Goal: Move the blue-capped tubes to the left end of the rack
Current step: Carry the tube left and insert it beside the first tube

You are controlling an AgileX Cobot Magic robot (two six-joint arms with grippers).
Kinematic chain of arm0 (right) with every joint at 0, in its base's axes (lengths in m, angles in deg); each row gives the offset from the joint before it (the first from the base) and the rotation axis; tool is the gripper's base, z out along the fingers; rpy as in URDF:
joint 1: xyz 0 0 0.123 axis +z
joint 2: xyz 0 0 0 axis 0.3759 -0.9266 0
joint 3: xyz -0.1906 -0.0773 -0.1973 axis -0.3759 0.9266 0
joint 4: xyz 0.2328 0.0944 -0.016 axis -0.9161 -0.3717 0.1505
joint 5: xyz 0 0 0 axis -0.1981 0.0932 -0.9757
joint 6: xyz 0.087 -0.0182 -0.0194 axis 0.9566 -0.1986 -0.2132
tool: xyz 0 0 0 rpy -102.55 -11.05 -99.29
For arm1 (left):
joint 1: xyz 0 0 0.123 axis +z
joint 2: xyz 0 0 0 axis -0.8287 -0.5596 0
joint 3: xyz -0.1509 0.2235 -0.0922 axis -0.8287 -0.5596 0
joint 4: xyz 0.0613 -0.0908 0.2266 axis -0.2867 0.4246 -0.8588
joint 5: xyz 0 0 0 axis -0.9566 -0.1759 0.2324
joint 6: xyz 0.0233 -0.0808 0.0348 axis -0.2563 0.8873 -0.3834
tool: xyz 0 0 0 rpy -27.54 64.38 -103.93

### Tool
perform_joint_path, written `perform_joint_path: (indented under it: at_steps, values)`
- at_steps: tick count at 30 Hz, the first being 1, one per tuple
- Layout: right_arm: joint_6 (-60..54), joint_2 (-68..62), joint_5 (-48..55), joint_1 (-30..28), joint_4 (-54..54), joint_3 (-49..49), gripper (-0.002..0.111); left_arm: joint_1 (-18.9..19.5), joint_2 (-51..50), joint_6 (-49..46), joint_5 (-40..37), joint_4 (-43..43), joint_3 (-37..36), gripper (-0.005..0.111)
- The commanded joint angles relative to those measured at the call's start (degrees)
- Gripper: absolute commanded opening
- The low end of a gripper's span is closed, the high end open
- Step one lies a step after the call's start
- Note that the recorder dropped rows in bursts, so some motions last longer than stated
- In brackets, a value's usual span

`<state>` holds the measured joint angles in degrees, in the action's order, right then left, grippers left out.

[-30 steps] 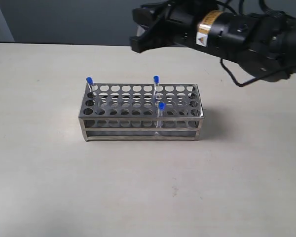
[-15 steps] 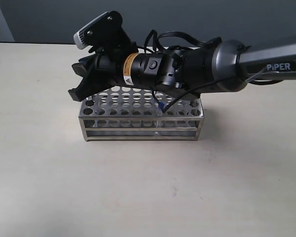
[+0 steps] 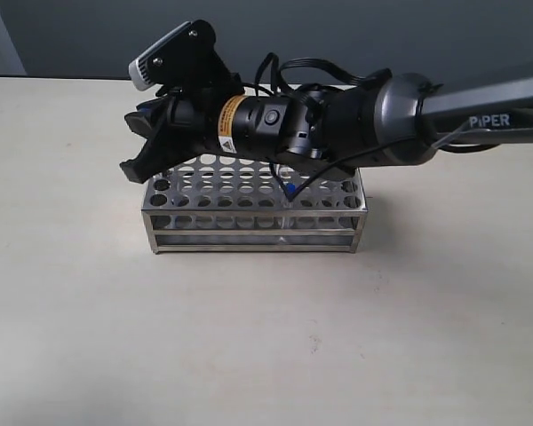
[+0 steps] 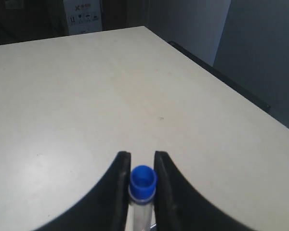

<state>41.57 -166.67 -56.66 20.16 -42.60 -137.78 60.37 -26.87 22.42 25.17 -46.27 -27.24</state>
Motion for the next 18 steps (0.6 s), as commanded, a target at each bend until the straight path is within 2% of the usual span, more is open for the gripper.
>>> perform_joint_path:
  at_steps: [1,7,18]
  values:
    - [-0.99,-1.21,2.23,0.01,0.3,0.06,0.0,-0.53,0.21,0.11,0.31,0.16,-0.19,0.0]
    - [-2.07,-1.21,8.05,0.01,0.3,-2.7,0.0,-0.53,0.21,0.11,0.31,0.16,-0.19,0.0]
    - [-1.27,-2.5,7.84,0.01,0.87,-4.28,0.0,-0.53,0.21,0.01,0.31,0.16,-0.19,0.0]
